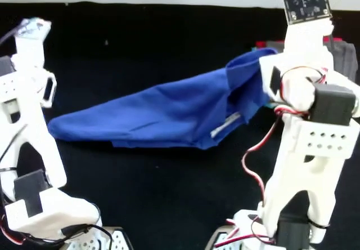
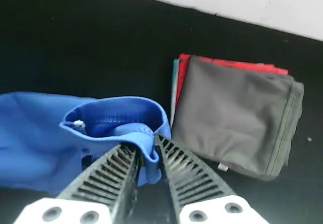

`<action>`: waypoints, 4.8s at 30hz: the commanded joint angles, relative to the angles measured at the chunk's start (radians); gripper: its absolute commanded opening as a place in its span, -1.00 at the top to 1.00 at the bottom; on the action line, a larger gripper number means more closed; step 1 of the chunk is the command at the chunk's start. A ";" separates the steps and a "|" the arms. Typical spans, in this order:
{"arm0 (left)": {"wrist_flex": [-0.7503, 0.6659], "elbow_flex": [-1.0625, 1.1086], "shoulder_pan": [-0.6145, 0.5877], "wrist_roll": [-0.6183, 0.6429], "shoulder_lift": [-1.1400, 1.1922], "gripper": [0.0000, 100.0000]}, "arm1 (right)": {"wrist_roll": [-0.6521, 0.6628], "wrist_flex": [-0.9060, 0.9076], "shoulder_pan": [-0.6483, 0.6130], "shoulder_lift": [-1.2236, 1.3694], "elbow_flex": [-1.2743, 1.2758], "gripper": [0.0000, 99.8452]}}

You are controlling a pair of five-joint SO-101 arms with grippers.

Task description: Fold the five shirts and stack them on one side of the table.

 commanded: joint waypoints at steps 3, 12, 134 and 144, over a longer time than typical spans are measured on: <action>0.388 -0.318 0.174 0.000 -0.018 0.66 | -0.008 -0.283 0.065 -0.036 0.111 0.99; 0.388 -0.180 0.766 0.008 -0.108 0.70 | -0.008 -0.622 0.068 -0.035 0.314 0.99; -0.012 0.243 -0.228 0.002 -0.277 0.98 | -0.028 0.157 -0.665 -0.048 0.625 0.64; -0.057 0.298 -0.295 -0.037 -0.277 0.98 | -0.035 -0.294 -0.426 0.185 0.934 0.58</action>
